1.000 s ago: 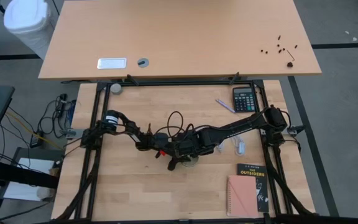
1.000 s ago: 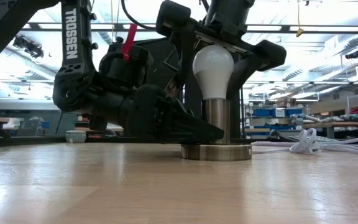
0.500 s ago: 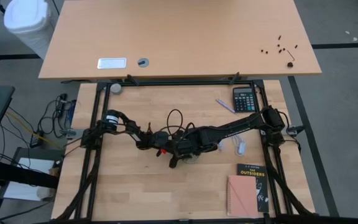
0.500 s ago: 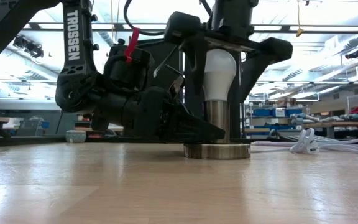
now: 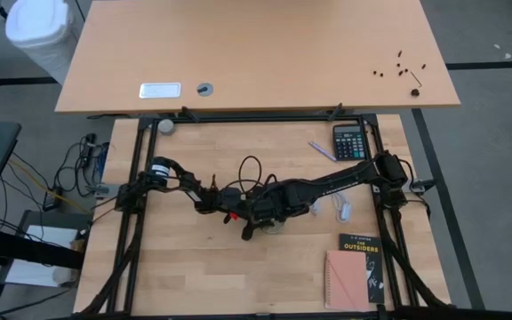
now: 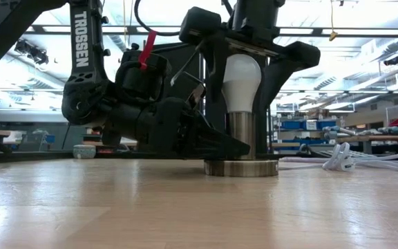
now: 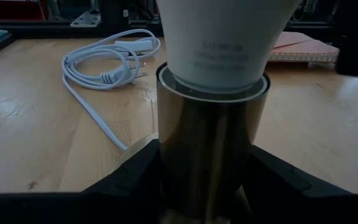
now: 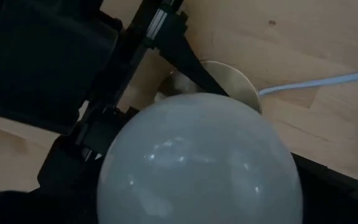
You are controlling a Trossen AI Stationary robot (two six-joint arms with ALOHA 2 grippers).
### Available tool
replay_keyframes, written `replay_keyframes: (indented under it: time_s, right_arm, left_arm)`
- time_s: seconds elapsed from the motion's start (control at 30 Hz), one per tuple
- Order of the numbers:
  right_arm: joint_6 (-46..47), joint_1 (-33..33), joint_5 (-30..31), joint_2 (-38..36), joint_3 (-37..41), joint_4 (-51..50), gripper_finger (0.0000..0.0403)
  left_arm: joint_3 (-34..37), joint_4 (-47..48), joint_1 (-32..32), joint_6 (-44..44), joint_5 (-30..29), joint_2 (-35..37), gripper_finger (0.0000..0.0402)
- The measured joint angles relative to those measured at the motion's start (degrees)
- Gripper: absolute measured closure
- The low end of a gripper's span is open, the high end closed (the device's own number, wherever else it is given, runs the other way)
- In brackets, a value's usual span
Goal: Screw lightbulb
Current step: Insert the light bulb into the lamp
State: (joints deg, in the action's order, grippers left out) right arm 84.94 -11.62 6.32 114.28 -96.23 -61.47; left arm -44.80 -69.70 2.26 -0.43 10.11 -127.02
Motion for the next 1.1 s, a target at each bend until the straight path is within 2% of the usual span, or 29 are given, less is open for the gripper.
replay_keyframes:
  time_s: [0.57, 1.1]
  right_arm:
    - [-6.1, 1.2, -2.1, -4.2, -0.2, -0.2, 0.0059]
    - [-22.2, 4.8, -7.4, -4.3, -0.2, -1.1, 0.0059]
  left_arm:
    - [0.0, 0.2, 0.1, 0.1, -0.3, 0.0, 0.0204]
    - [0.0, 0.2, 0.1, 0.1, -1.2, 0.0, 0.0204]
